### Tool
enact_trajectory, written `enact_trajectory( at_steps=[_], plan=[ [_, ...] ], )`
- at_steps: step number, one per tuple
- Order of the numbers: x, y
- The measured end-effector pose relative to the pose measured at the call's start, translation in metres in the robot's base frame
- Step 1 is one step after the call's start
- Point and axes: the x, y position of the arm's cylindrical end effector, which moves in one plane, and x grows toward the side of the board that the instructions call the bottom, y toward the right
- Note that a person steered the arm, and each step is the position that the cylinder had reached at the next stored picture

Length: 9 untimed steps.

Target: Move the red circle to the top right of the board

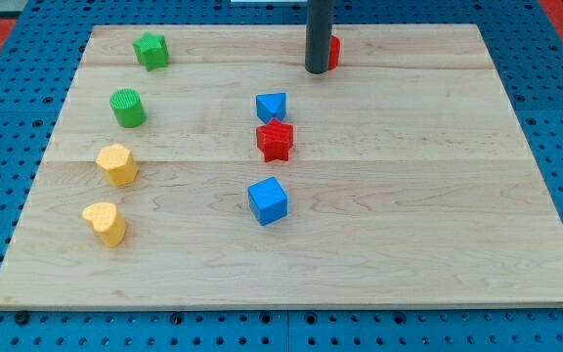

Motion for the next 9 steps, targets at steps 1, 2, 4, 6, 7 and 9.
enact_trajectory(
  at_steps=[1, 2, 4, 6, 7, 9],
  plan=[
    [0.0, 0.0],
    [0.002, -0.015],
    [-0.024, -0.048],
    [-0.019, 0.092],
    [-0.019, 0.128],
    [-0.015, 0.127]
  ],
)
